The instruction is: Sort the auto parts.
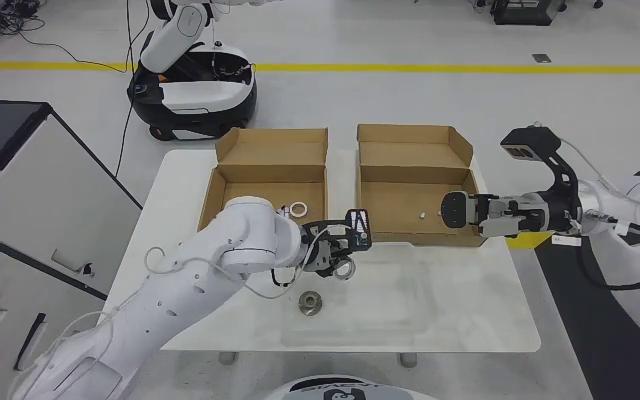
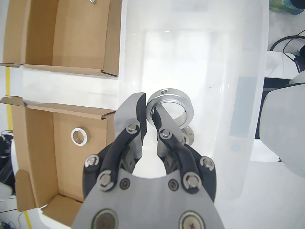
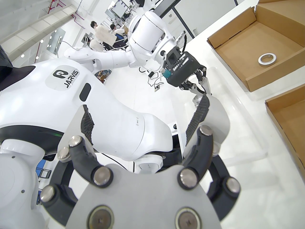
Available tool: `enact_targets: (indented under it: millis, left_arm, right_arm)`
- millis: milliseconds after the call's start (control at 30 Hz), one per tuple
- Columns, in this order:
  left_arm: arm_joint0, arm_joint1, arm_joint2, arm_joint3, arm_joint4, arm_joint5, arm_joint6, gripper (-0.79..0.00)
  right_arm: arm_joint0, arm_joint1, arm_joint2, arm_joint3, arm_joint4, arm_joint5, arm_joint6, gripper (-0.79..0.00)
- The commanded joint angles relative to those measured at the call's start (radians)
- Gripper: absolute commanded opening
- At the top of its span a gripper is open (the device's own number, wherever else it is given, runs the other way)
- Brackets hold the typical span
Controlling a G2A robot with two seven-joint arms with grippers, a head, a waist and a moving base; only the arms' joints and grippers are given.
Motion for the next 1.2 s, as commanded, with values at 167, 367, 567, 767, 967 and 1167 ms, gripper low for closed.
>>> enact_targets:
  millis: [167, 367, 567, 767, 967, 1167]
  left_arm:
    - [0.0, 0.0, 0.001, 0.001, 0.0, 0.002, -0.001, -0.785]
    - [0.0, 0.0, 0.001, 0.001, 0.0, 0.002, -0.001, -0.785]
    - [0.01, 0.001, -0.005, -0.001, 0.009, 0.015, 0.031, -0.785]
    - [0.066, 0.025, -0.091, -0.059, -0.022, 0.009, 0.09, -0.785]
    - [0.168, 0.06, -0.218, -0.131, -0.109, -0.026, 0.145, -0.785]
    - [0.293, 0.095, -0.374, -0.171, -0.217, -0.123, 0.23, -0.785]
  right_arm:
    - [0.0, 0.0, 0.0, 0.0, 0.0, 0.0, 0.0, 0.0]
    - [0.0, 0.0, 0.0, 0.0, 0.0, 0.0, 0.0, 0.0]
    - [0.0, 0.0, 0.0, 0.0, 0.0, 0.0, 0.0, 0.0]
    - [0.0, 0.0, 0.0, 0.0, 0.0, 0.0, 0.0, 0.0]
    - [0.0, 0.0, 0.0, 0.0, 0.0, 0.0, 0.0, 0.0]
    - [0.0, 0.0, 0.0, 0.0, 0.0, 0.0, 0.0, 0.0]
